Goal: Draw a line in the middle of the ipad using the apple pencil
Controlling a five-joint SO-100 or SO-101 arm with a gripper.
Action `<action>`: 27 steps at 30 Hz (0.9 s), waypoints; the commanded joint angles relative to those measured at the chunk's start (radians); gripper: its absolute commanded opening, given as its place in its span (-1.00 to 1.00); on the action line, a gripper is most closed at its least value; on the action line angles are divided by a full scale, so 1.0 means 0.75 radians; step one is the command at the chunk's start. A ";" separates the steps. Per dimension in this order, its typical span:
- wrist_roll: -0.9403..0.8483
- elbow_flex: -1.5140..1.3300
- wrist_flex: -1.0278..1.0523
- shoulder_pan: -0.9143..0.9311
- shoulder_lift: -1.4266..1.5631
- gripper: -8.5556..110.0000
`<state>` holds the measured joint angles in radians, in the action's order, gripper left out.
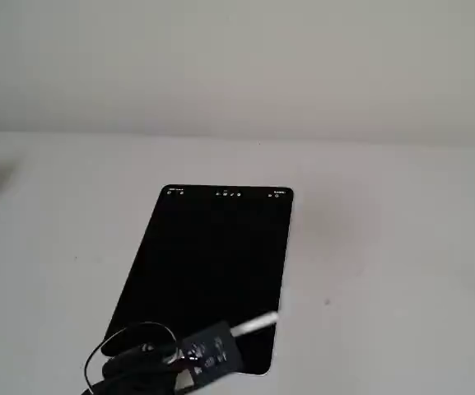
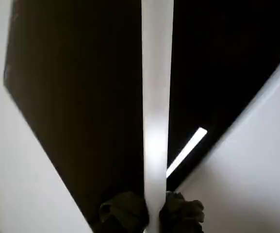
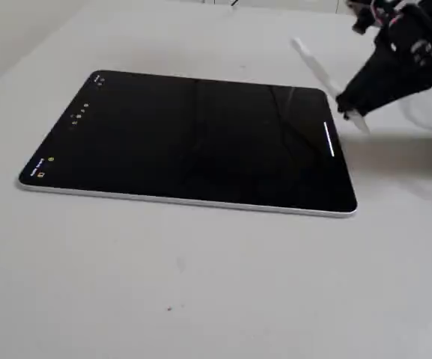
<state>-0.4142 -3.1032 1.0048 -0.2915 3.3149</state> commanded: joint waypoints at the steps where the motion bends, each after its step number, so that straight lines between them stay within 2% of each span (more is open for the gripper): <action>1: -0.348 -0.020 -0.164 -0.037 0.016 -0.85; 7: -0.663 -0.039 -0.430 -0.029 0.002 -0.85; 10: -0.810 -0.041 -0.685 0.025 -0.123 -0.85; 19: -1.029 0.025 -2.262 0.102 -1.352 -0.85; 23: -1.094 0.196 -2.802 0.121 -1.914 -0.85; 27: -1.174 0.415 -3.215 0.151 -2.434 -0.85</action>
<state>-1.2395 -3.0035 -0.9465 -0.2040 1.9558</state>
